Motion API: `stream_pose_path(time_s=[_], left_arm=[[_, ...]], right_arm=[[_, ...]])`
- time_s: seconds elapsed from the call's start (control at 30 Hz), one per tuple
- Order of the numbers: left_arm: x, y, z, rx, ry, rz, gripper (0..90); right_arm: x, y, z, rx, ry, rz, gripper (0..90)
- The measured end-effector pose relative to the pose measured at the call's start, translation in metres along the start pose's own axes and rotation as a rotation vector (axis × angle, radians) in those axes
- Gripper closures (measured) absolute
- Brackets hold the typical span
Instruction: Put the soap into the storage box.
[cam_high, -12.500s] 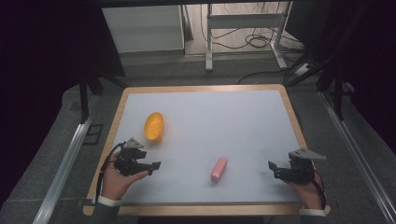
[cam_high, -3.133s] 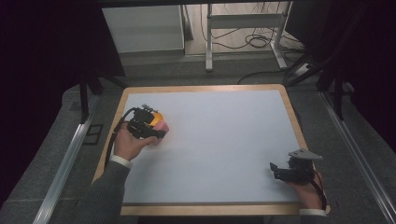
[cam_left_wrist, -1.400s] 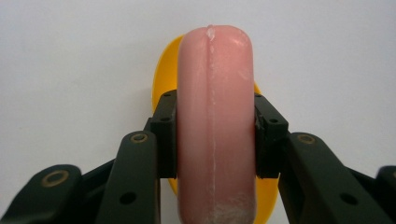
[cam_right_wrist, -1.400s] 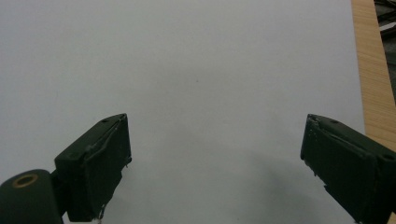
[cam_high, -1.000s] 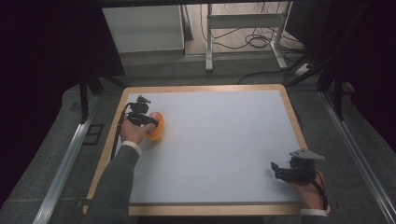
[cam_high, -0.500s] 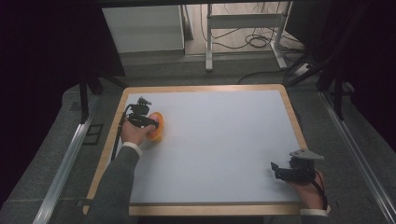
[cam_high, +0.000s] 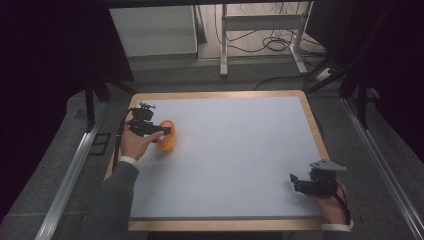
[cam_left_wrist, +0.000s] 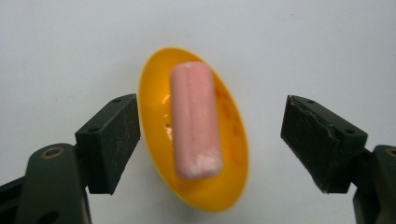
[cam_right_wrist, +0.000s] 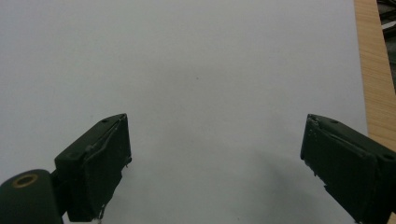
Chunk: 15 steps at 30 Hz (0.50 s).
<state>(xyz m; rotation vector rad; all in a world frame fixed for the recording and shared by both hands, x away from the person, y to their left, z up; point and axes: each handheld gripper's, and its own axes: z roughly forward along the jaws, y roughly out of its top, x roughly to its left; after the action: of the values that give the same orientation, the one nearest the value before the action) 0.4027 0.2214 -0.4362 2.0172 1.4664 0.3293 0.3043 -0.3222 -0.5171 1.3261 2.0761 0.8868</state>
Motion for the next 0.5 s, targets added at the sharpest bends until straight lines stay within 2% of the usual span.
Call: stream_pose_path(time_s=[0.03,0.07,0.1,0.17,0.23,0.27,0.3,0.33,0.5], left_arm=[[0.0,0.0,0.0,0.0,0.0,0.0,20.3],[-0.003,-0.002,-0.004,-0.004,-0.003,0.019,20.4],[-0.009,-0.007,-0.01,-0.022,-0.029,0.045,20.6],[-0.012,-0.01,-0.013,-0.03,-0.044,0.056,20.6],[-0.021,-0.02,-0.017,-0.04,-0.052,0.096,20.8],[-0.025,-0.024,-0.016,-0.034,-0.047,0.119,20.8],[-0.025,-0.024,-0.016,-0.034,-0.047,0.119,20.9],[-0.03,-0.032,-0.014,-0.04,-0.056,0.144,21.4],[-0.041,-0.049,-0.01,-0.054,-0.106,0.201,21.5]], right_arm=[[0.0,0.0,0.0,0.0,0.0,0.0,8.0],[0.0,0.0,-0.001,-0.005,0.002,0.001,8.1],[0.0,0.001,-0.002,-0.008,0.004,0.001,8.1],[0.0,0.001,-0.003,-0.013,0.005,0.005,8.1],[0.0,0.001,-0.003,-0.018,0.013,0.01,8.0],[0.001,0.001,-0.003,-0.016,0.013,0.009,8.0],[0.002,0.001,-0.002,-0.016,0.014,0.006,8.0],[0.003,0.001,-0.002,-0.014,0.015,0.002,8.0],[0.005,0.002,-0.001,-0.012,0.017,-0.006,8.0]])
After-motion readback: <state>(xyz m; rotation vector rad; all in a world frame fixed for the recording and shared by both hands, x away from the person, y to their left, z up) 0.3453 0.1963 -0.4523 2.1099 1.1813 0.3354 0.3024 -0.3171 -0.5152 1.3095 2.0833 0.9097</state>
